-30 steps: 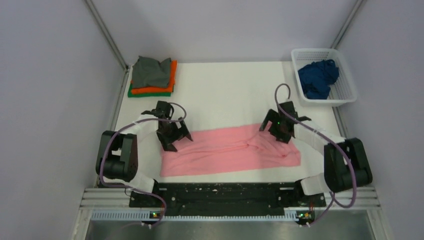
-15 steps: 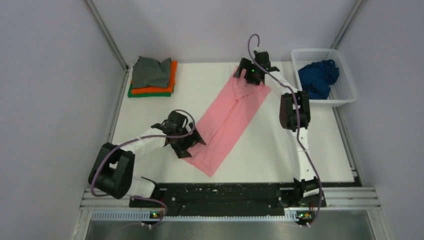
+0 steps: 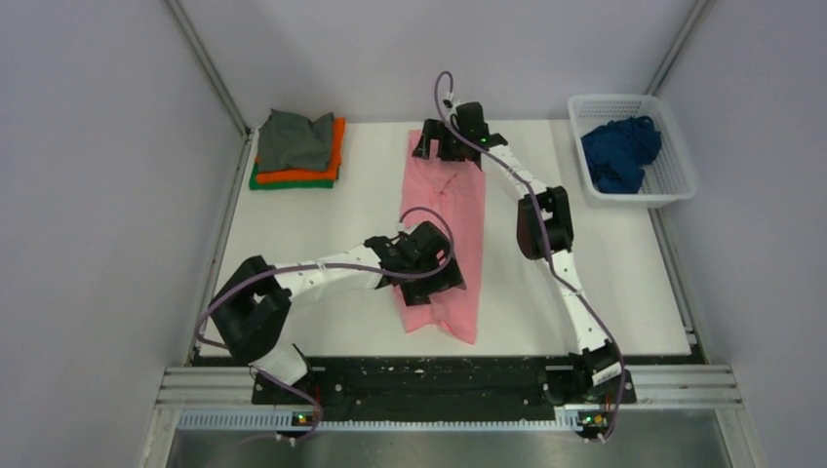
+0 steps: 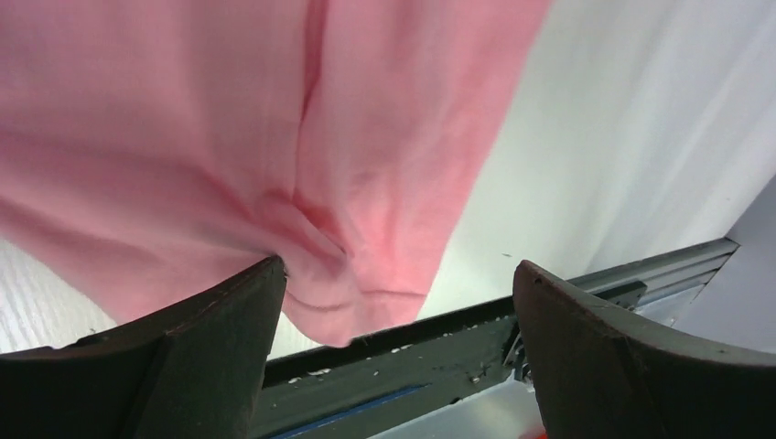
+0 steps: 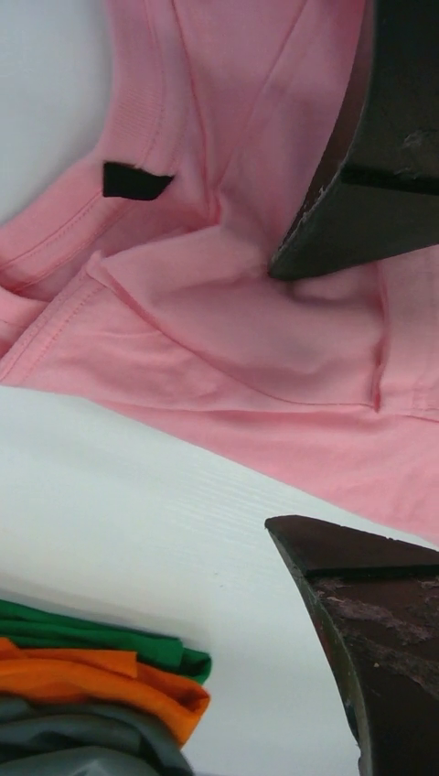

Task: Fold and stack the t-shirts
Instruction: Rotate the tshirt 90 degrees

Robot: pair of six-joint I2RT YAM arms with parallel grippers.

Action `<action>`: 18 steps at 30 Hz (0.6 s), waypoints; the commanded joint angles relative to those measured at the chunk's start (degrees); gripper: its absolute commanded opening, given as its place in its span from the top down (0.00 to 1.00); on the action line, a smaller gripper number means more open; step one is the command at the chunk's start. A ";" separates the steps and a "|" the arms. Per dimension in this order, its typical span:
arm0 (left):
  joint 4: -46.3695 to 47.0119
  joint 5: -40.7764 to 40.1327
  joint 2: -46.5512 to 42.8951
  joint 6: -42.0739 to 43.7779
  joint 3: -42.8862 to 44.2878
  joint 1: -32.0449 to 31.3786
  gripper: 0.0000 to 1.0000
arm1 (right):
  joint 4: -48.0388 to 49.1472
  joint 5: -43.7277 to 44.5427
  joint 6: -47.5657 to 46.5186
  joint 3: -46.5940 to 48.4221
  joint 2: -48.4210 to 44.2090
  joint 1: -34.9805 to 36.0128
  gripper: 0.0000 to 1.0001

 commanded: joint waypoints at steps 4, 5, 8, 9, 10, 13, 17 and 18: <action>-16.57 -15.81 -13.25 4.06 4.43 -1.71 0.01 | -6.03 9.65 -14.38 -4.75 -25.62 0.46 0.01; -19.12 -17.36 -15.26 4.36 3.55 -1.71 0.01 | -6.99 11.18 -15.02 -7.60 -29.51 0.44 0.01; -22.22 -16.12 -21.51 7.52 -1.20 -0.65 0.01 | -8.08 14.47 -14.07 -22.02 -42.42 0.53 0.01; -21.34 -14.30 -23.46 8.98 -3.16 -0.29 0.01 | -8.04 15.10 -12.86 -27.59 -46.54 0.52 0.01; -19.43 -13.02 -25.18 9.99 -5.59 -0.22 0.01 | -7.89 15.56 -11.40 -33.24 -50.82 0.60 0.01; -17.00 -10.69 -28.40 11.78 -10.97 0.51 0.01 | -6.06 15.96 -6.02 -53.04 -64.72 1.47 0.02; -15.30 -9.70 -28.99 15.25 -14.98 4.49 0.02 | -4.26 15.77 3.13 -78.75 -79.30 4.79 0.03; -13.76 -7.66 -28.79 16.41 -16.20 6.22 0.04 | -4.63 15.71 5.12 -83.05 -82.18 6.15 0.04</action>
